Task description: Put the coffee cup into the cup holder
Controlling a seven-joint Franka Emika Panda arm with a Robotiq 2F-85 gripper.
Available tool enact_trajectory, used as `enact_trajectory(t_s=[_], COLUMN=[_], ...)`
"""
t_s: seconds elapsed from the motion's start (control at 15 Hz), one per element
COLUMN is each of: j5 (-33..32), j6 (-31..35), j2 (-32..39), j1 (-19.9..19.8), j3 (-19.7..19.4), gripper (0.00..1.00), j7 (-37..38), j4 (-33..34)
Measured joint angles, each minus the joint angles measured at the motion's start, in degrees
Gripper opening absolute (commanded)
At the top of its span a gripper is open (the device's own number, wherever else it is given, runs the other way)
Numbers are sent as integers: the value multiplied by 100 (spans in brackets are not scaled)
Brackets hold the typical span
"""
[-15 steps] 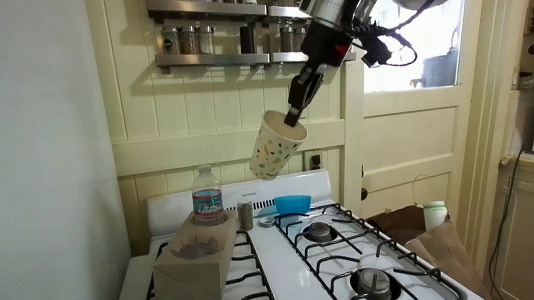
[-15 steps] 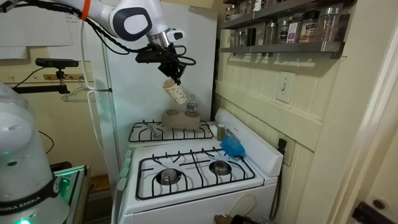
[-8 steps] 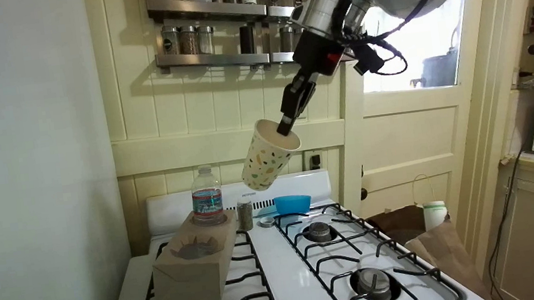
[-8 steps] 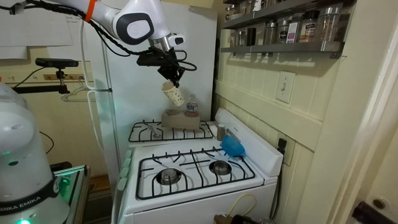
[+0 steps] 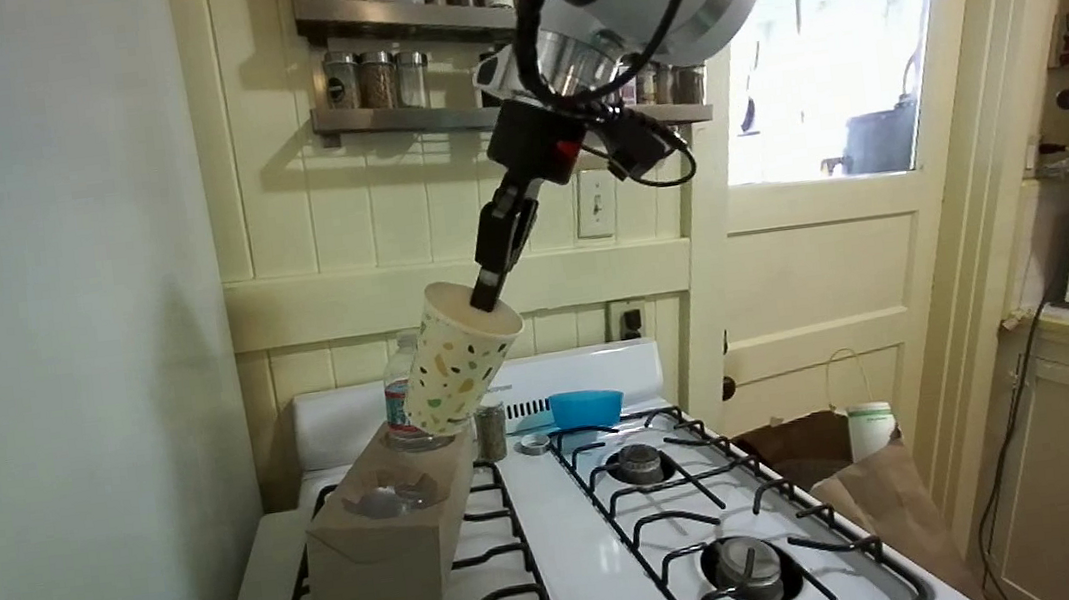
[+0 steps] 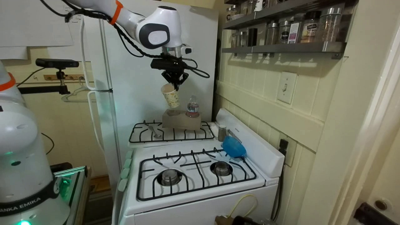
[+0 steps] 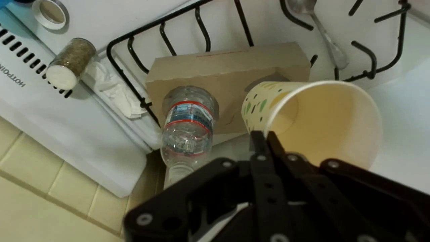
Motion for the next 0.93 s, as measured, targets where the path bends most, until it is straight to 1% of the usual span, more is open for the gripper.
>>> enact_trajectory(t_s=[0.07,0.2,0.33,0.53,0.73,0.93], j5=[-112,-190,-183,-49,111,69], j6=[-257,-404,-409,-376,-367,-367], j2=[184,389,445,554,892,1256], j1=[-98,-175,-250,-444,-518,-607], j3=[116,214,280,564,810,1013], gripper=[3,1,1,1,1,1], j7=[21,31,27,-117,-374,-425], j4=[278,548,583,601,812,1095])
